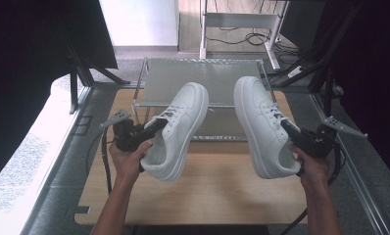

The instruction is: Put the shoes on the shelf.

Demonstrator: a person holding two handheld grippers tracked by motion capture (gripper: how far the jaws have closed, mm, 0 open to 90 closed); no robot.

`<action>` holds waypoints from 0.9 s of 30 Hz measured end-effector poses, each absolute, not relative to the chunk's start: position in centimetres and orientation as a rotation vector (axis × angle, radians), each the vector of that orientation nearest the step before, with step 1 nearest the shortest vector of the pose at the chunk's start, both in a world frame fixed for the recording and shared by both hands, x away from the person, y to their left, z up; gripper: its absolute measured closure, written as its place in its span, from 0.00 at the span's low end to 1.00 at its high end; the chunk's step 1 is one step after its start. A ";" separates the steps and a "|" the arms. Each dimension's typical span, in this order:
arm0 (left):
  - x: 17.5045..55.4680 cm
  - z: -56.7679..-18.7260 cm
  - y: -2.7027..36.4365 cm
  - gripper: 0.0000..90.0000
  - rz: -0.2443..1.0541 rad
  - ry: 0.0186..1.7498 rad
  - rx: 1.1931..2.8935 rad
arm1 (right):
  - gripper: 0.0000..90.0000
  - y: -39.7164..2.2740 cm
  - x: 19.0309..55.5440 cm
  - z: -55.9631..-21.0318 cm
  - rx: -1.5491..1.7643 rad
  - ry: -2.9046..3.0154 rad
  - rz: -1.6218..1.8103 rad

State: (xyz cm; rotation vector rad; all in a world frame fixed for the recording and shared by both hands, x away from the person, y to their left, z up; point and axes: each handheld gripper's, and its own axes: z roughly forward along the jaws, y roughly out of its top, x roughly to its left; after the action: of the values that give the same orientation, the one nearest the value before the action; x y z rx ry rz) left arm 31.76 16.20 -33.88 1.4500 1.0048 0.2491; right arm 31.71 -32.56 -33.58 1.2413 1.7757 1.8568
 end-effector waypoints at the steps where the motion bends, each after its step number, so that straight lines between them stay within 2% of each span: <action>1: 32.1 -33.6 16.1 0.91 0.253 1.005 1.452 | 0.96 -32.6 31.9 -33.4 1.247 1.773 1.852; 13: 34.9 -31.9 16.0 0.91 0.245 1.033 1.430 | 0.96 -32.0 34.9 -31.1 1.276 1.759 1.792; 27: 36.2 -31.0 16.2 0.91 0.271 1.047 1.432 | 0.96 -30.1 37.0 -29.2 1.273 1.785 1.755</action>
State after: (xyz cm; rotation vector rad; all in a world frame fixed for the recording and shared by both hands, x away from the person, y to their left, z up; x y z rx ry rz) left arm 36.15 16.19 -30.99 1.4319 1.0472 0.2711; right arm 37.02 -30.06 -29.24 1.2734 1.7846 1.7548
